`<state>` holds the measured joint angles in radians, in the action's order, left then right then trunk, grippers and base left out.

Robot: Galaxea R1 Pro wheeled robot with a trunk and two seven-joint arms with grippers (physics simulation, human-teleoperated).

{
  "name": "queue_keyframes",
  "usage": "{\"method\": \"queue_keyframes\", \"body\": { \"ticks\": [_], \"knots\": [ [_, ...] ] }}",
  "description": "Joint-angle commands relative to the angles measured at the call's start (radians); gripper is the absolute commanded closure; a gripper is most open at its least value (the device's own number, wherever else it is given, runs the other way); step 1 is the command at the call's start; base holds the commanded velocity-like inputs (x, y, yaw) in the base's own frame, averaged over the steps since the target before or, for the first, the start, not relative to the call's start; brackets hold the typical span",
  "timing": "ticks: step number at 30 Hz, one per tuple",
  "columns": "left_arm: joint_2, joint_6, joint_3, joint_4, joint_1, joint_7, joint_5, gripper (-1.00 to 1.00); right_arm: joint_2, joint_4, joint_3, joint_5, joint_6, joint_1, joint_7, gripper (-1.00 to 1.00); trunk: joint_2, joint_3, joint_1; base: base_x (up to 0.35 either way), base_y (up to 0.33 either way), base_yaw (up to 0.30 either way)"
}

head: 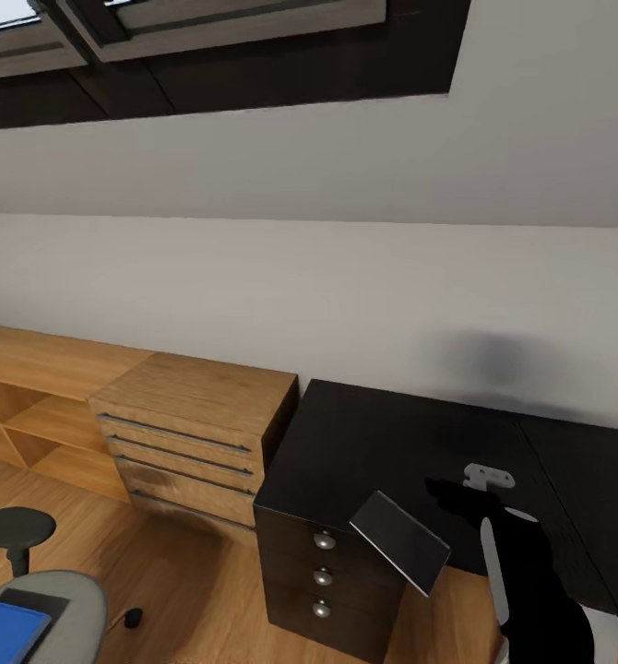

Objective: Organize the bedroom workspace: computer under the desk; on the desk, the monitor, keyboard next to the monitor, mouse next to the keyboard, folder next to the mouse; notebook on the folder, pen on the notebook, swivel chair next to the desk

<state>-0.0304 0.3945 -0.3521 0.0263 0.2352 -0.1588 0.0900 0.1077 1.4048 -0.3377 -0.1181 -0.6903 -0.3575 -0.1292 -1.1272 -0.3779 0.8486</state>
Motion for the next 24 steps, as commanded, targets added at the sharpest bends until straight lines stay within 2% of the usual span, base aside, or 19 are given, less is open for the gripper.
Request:
{"method": "queue_keyframes", "body": {
  "ticks": [1, 24],
  "knots": [
    [0.0, 0.001, -0.004, -0.002, 0.001, -0.01, 0.01, -1.0, 0.001, 0.001, -0.003, -0.011, -0.004, -0.001, -0.009, -1.0, -0.001, -0.001, 0.0, 0.0, 0.0, 0.26],
    [0.0, 0.001, -0.004, -0.002, 0.001, -0.009, 0.01, -1.0, 0.002, 0.0, -0.001, -0.011, -0.003, -0.001, -0.01, -1.0, -0.001, -0.001, 0.0, -0.02, 0.0, 0.278]
  ]
}}
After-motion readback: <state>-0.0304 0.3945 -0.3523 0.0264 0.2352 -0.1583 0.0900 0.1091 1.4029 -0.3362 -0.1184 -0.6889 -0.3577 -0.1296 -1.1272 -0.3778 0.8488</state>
